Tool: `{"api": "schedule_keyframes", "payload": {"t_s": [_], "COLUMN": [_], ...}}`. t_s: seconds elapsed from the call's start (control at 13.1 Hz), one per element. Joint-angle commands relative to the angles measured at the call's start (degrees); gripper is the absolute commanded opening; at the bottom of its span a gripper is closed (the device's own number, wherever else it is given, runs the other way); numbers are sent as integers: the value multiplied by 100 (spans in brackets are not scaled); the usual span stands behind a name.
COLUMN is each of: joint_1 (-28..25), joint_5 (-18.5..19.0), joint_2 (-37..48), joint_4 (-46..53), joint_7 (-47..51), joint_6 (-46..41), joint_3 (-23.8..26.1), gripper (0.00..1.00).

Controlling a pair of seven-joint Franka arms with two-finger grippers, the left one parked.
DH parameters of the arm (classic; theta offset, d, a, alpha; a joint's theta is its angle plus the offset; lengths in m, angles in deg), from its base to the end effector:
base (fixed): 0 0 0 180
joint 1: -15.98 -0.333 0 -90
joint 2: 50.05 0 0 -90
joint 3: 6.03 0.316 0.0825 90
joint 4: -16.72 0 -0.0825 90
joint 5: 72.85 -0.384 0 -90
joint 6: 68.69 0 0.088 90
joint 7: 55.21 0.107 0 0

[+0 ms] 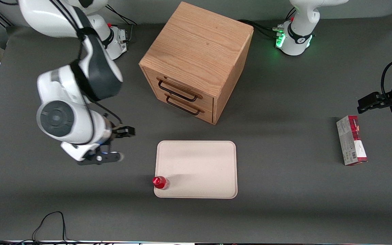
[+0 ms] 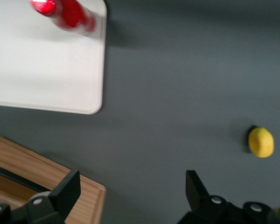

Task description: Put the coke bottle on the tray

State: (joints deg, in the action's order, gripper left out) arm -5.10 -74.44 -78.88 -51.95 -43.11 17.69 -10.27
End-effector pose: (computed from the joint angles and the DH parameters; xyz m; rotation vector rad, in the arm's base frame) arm 0.6481 0.2114 0.4804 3.0690 0.1343 -0.2843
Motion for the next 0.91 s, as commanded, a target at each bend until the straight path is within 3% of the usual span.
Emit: {"api": "schedule_keyframes", "payload": {"t_s": [0.0, 0.3, 0.84], "joint_1": [297, 289, 429], "joint_5": [9, 0, -70], "joint_2": [1859, 2180, 2145], "joint_4": [-2506, -2521, -1958], "joint_7": [-654, -1262, -1263], "joint_6": [913, 688, 160], "joint_3": [-181, -902, -1088], "gripper": [100, 100, 100]}}
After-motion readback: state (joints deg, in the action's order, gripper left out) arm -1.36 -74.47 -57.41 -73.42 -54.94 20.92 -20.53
